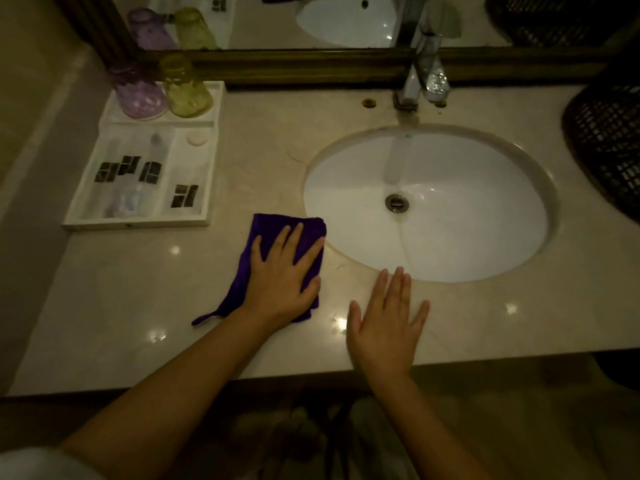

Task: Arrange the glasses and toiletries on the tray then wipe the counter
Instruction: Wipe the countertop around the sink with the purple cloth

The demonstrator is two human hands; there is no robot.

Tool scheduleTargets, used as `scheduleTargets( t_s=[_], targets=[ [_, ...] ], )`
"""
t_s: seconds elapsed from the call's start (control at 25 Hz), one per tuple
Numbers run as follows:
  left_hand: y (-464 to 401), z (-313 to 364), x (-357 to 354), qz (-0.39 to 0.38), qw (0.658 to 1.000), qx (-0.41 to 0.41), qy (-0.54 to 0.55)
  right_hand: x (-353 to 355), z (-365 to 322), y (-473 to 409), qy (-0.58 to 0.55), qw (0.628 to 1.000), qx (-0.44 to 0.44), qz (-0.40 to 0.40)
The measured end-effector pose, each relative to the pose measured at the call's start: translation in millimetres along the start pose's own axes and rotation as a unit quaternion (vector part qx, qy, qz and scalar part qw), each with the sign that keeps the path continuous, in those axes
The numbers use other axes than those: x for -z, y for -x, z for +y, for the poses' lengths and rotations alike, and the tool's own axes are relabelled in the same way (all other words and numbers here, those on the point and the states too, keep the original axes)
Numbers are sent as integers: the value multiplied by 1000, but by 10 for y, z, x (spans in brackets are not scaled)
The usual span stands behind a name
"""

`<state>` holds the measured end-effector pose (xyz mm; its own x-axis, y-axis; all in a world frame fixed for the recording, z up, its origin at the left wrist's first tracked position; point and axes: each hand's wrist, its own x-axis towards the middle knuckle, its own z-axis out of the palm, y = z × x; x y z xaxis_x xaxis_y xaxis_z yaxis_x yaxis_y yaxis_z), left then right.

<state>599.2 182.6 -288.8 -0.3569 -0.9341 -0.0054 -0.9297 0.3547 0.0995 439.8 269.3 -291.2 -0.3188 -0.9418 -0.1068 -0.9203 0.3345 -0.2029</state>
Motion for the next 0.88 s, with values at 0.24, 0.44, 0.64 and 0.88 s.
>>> scheduleTargets(
  t_s=[0.24, 0.44, 0.64, 0.88],
  targets=[
    [-116, 526, -67, -12, 994, -112, -11, -17, -20, -2, 16, 1000, 0, 7],
    [-188, 420, -32, -10, 997, -75, 6, -32, -15, -6, 7, 1000, -4, 17],
    [213, -107, -17, 19, 1000, 13, -7, -42, -13, -2, 9, 1000, 0, 12],
    [721, -660, 81, 18, 997, 74, -8, 4, -60, 4, 8, 1000, -6, 0]
  ],
)
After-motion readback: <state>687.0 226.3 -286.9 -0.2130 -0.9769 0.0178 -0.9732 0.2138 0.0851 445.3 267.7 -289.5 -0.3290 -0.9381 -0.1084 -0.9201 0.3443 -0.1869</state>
